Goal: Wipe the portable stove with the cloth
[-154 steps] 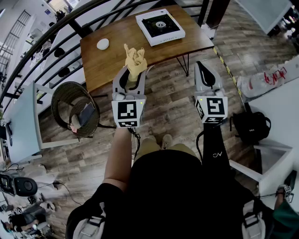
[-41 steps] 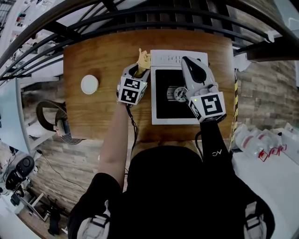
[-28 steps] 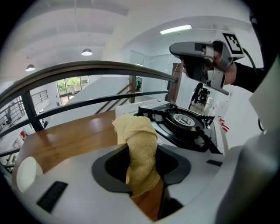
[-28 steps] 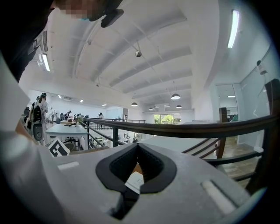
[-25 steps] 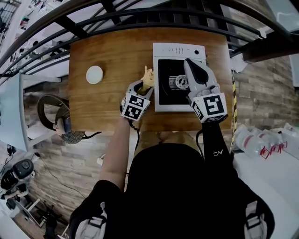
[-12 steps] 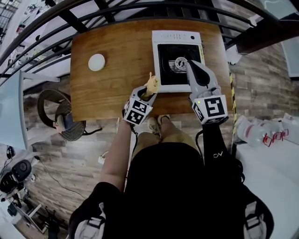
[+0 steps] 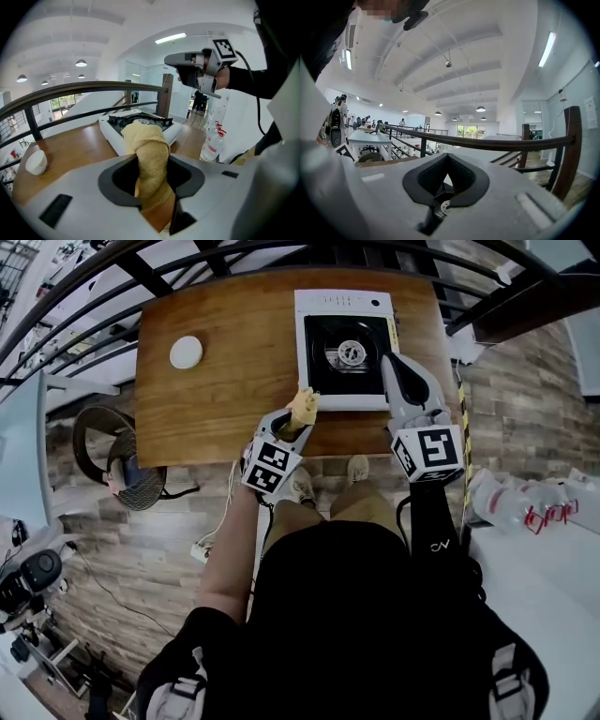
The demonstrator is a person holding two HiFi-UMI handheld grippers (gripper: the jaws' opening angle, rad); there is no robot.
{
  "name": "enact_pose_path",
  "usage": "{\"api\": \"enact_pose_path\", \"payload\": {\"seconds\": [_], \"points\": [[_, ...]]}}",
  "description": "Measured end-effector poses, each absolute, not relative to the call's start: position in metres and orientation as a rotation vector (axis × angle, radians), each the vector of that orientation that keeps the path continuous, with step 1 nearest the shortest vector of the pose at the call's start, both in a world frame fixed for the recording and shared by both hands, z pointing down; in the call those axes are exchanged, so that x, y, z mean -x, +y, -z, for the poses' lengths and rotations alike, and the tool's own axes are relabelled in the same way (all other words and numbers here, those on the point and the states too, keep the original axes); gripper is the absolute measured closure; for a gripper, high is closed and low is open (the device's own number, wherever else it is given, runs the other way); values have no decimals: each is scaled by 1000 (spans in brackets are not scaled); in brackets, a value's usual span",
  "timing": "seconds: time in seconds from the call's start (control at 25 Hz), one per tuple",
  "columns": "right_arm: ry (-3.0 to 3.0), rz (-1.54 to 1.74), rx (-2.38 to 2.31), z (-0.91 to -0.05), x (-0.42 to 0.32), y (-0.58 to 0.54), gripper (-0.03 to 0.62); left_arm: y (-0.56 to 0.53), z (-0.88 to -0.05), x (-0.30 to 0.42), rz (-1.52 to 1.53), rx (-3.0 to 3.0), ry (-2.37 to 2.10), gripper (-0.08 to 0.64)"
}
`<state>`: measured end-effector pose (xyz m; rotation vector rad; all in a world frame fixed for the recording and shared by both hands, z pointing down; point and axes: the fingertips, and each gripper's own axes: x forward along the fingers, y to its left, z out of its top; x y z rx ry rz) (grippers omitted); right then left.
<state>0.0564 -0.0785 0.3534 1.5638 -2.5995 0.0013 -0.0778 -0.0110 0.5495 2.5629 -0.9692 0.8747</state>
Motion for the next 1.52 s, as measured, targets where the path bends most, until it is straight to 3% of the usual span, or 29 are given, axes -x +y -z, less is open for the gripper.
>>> {"api": "enact_pose_path", "payload": {"seconds": [0.56,0.76,1.08,1.52], "points": [[-2607,-71,-1527,-382,-176,-75,591,27,-564,-138,-912,-2683,-573,407],[-2558,-96,-1538,-398,-214,-71,591,27,-587,-176,-885,-2617,-555,405],[-2599,-131,-1475,-406,-204,-79,591,7,-593,-128,-865,-2496,-755,406],[-2710,-90,-1297,-390,-83,-93,591,2,-578,27,-809,-2318,-1075,405]]}}
